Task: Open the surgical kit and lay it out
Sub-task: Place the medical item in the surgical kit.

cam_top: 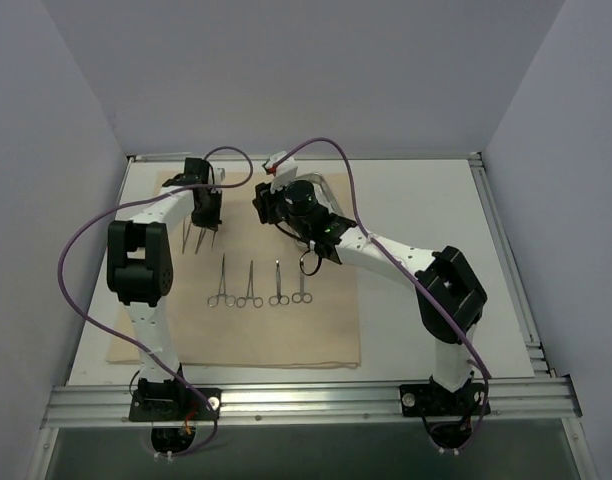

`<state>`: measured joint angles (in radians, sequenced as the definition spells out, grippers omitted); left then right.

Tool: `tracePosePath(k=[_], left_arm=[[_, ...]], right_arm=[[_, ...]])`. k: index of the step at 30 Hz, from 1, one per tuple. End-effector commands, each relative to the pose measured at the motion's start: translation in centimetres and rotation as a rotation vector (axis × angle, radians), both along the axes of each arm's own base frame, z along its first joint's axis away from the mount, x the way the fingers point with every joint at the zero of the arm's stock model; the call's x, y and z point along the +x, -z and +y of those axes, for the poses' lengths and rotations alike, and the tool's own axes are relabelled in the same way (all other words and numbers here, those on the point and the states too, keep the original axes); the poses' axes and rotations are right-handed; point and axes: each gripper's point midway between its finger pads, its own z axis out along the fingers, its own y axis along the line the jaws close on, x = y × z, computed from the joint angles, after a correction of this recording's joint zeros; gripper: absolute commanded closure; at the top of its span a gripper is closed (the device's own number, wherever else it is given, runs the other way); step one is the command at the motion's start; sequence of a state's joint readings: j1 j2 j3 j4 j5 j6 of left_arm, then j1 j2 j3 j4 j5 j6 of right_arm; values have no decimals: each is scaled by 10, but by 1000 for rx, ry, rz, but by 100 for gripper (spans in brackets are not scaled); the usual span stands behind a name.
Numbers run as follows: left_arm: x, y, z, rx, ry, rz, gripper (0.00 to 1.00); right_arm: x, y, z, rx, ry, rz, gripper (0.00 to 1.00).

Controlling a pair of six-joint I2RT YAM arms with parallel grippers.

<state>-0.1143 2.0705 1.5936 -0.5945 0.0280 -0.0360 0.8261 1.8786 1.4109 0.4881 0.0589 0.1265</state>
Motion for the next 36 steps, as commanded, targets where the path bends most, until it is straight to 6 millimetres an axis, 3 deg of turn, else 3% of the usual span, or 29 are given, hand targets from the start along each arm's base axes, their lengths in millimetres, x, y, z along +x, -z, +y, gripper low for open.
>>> tracePosePath(k=[1, 6, 17, 19, 23, 26, 36], left_arm=[[9, 4, -3, -18, 27, -20, 98], [16, 12, 1, -17, 14, -13, 98], [10, 19, 4, -2, 22, 15, 98], [10, 19, 4, -2, 23, 18, 94], [9, 16, 3, -10, 17, 18, 69], [9, 12, 2, -20, 12, 10, 62], [11, -6, -1, -38, 16, -13, 61]], right_arm=[[-10, -37, -1, 59, -72, -47, 63], [-7, -36, -3, 56, -64, -44, 63], [-5, -39, -4, 60, -66, -44, 61], [-5, -38, -4, 62, -68, -43, 60], [-4, -39, -4, 60, -70, -40, 59], [-3, -38, -4, 57, -68, -37, 58], [4, -39, -15, 52, -38, -27, 59]])
